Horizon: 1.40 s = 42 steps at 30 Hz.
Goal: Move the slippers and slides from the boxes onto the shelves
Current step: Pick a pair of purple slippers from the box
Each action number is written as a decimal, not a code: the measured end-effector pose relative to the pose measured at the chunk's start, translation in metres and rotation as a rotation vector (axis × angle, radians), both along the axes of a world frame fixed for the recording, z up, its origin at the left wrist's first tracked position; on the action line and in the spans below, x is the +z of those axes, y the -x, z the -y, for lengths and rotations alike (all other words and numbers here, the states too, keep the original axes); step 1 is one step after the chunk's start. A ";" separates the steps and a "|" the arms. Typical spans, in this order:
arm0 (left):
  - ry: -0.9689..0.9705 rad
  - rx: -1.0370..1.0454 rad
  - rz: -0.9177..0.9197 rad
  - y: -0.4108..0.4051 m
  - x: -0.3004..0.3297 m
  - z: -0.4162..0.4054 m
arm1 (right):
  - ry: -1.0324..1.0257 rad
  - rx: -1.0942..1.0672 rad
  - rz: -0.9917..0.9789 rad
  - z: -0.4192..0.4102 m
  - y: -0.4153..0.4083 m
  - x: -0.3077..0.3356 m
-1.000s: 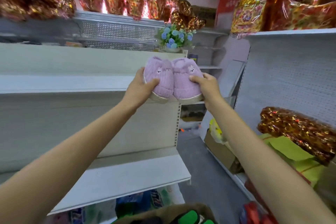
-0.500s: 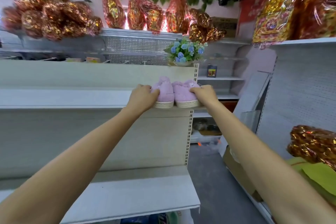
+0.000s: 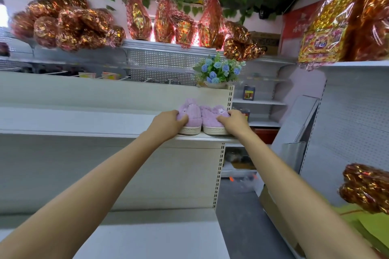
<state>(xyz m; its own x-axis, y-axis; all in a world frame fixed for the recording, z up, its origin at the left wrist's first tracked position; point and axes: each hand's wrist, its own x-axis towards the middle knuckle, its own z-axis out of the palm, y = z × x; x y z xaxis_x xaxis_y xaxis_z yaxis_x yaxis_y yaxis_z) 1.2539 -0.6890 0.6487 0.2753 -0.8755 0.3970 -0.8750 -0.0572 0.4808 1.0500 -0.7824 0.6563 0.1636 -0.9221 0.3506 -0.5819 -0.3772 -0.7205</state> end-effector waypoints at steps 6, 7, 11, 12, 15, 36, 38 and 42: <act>-0.030 -0.015 -0.002 -0.011 0.000 0.019 | -0.009 -0.034 -0.050 0.018 -0.011 0.000; -0.028 -0.017 -0.002 -0.011 0.000 0.019 | -0.009 -0.035 -0.038 0.020 -0.012 -0.001; 0.017 -0.026 -0.029 -0.015 0.000 0.014 | 0.073 -0.044 0.052 0.016 -0.009 -0.005; 0.053 -0.039 -0.049 -0.018 -0.001 0.011 | 0.140 -0.056 0.068 0.013 -0.009 -0.006; 0.224 -0.159 -0.137 -0.030 -0.005 -0.006 | 0.387 -0.011 0.097 -0.005 -0.013 -0.008; 0.507 -0.178 -0.103 -0.232 -0.106 -0.276 | 0.427 0.816 0.053 -0.221 -0.235 -0.105; 0.464 -0.151 -0.097 -0.262 -0.123 -0.310 | 0.394 0.855 0.047 -0.249 -0.268 -0.117; 0.384 -0.065 -0.112 -0.327 -0.156 -0.380 | 0.331 0.937 0.003 -0.307 -0.340 -0.145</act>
